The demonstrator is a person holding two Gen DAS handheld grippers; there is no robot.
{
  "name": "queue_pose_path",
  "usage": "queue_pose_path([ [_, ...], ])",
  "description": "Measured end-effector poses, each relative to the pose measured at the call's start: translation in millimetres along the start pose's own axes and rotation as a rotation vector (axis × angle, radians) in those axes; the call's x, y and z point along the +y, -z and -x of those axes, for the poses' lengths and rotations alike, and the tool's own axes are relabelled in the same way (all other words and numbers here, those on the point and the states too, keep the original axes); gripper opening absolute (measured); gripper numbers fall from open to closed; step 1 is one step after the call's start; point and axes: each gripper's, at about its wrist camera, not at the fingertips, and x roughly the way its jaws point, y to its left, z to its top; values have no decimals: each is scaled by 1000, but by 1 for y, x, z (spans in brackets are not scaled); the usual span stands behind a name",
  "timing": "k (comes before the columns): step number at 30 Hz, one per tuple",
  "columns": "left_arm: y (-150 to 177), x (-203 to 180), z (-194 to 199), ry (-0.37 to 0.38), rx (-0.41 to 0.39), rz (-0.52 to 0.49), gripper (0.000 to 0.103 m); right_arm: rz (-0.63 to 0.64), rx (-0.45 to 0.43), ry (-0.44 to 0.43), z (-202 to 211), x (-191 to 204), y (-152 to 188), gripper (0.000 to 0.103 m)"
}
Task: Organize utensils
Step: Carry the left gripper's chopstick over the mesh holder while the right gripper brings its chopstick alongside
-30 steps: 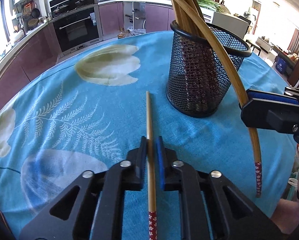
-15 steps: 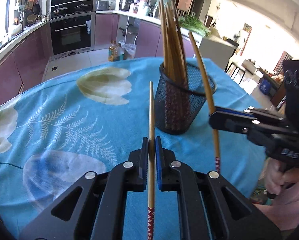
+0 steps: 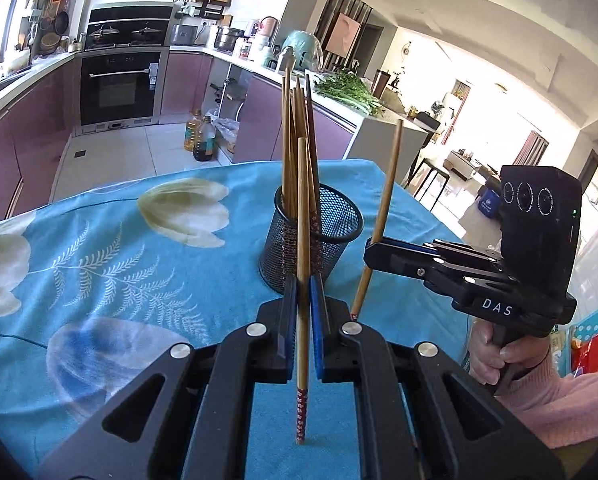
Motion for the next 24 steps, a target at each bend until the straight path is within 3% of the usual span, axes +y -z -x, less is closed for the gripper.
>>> queue_pose_path([
  [24,-17,-4,21,19,-81,-5,7,44,-62,25,15,7,-20,6],
])
